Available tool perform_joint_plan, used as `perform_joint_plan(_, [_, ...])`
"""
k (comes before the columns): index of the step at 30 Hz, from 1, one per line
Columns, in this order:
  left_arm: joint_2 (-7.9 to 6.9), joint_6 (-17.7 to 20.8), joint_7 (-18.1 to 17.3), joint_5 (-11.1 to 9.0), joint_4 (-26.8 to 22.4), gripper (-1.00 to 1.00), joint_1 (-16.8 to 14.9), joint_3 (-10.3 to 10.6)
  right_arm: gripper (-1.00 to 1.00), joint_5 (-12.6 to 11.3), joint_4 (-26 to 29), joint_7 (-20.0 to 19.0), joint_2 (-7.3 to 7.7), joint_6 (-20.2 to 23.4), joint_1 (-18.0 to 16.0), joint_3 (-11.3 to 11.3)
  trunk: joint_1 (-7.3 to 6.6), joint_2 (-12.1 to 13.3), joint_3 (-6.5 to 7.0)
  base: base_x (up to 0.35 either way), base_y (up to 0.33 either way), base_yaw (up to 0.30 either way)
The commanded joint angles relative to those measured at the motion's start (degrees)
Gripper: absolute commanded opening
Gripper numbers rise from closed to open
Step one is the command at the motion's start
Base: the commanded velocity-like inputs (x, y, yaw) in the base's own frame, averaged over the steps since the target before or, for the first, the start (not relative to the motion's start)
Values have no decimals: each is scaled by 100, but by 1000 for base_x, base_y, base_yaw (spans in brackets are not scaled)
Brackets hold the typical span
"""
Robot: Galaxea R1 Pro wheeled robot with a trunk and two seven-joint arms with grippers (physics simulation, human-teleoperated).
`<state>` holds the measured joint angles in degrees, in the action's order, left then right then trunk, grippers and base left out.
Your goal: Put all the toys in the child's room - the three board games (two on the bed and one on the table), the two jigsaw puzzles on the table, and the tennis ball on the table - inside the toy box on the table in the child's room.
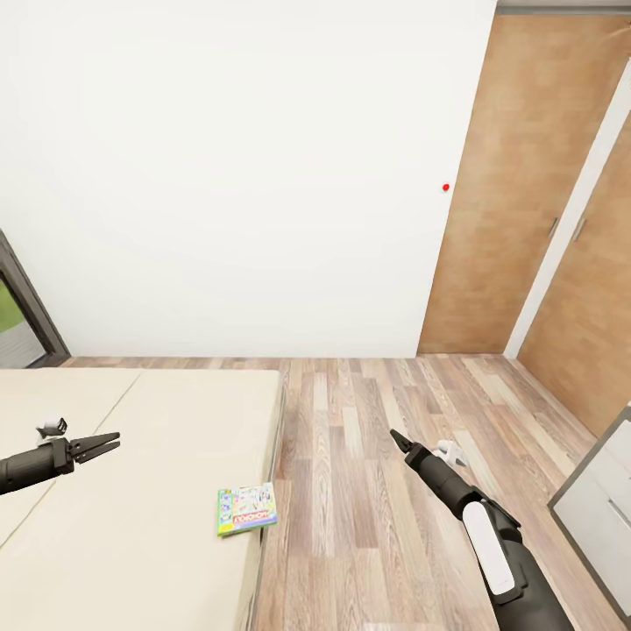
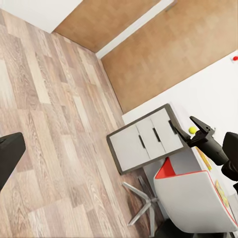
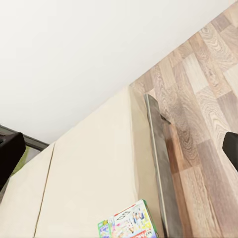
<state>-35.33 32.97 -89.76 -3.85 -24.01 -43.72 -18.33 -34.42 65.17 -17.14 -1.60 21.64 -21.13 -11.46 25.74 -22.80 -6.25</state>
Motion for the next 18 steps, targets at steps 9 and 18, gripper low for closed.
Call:
perform_joint_plan(9, [7, 61, -24, 7, 1, 100, -5, 2, 100, -39, 3, -17, -7, 49, -6, -19, 4, -12, 72, 0, 0, 0])
perform_joint_plan(18, [8, 60, -24, 5, 1, 100, -5, 4, 100, -39, -25, -17, -14, 43, -6, -14, 4, -12, 157, 0, 0, 0])
